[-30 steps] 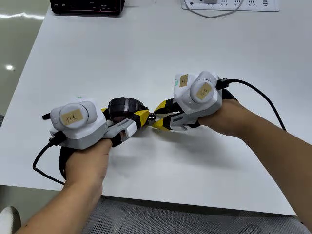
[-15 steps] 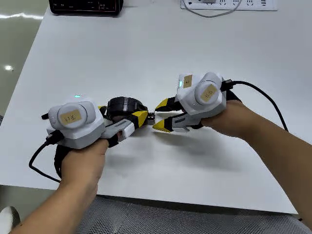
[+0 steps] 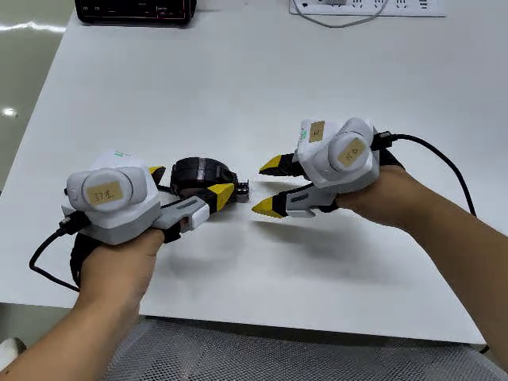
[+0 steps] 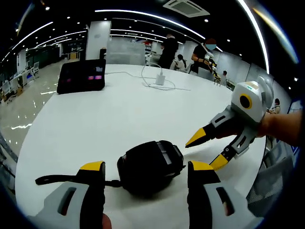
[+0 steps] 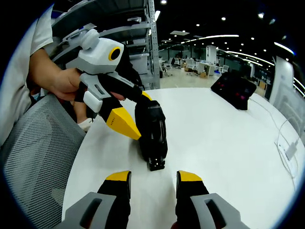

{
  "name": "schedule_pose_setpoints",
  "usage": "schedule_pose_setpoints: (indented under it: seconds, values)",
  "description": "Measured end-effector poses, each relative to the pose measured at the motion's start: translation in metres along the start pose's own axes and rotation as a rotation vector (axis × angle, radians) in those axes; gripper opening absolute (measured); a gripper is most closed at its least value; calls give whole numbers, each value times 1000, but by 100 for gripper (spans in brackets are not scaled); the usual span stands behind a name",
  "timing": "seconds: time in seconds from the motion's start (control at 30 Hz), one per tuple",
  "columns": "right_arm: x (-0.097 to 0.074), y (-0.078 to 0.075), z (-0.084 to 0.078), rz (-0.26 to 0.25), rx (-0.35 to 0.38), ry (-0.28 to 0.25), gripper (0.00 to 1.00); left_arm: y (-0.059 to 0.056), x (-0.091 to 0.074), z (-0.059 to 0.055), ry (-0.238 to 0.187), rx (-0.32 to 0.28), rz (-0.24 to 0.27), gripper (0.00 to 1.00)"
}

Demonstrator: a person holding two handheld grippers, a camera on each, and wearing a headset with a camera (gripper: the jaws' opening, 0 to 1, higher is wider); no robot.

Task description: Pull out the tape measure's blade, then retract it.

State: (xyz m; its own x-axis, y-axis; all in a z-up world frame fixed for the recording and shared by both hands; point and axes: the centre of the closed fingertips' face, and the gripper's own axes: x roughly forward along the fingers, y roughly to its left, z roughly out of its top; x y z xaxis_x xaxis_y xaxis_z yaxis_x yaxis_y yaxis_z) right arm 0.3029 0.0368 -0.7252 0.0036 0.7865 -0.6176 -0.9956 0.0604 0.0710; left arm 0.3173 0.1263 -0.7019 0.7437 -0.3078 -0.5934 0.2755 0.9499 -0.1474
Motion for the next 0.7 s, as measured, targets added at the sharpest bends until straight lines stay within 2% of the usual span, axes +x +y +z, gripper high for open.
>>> schedule_pose_setpoints:
  seconds: [0.07,0.13,0.23,0.47,0.6,0.7]
  values:
    - [-6,0,-3,-14,10,0,36,0,-2,-2,21,56,-7,68]
    - [-12,-1,-9,-33,24,11,37,-3,-4,-5,39,87,-27,69]
    - [-20,1,-13,-45,38,14,39,-5,-8,-4,47,163,-48,72]
    - [-36,2,-23,-74,57,23,45,-11,-17,-2,64,254,-82,77]
    - [-45,5,-25,-89,70,18,50,-14,-21,-1,74,281,-102,80]
    - [-52,9,-26,-102,73,13,53,-17,-23,1,70,321,-115,82]
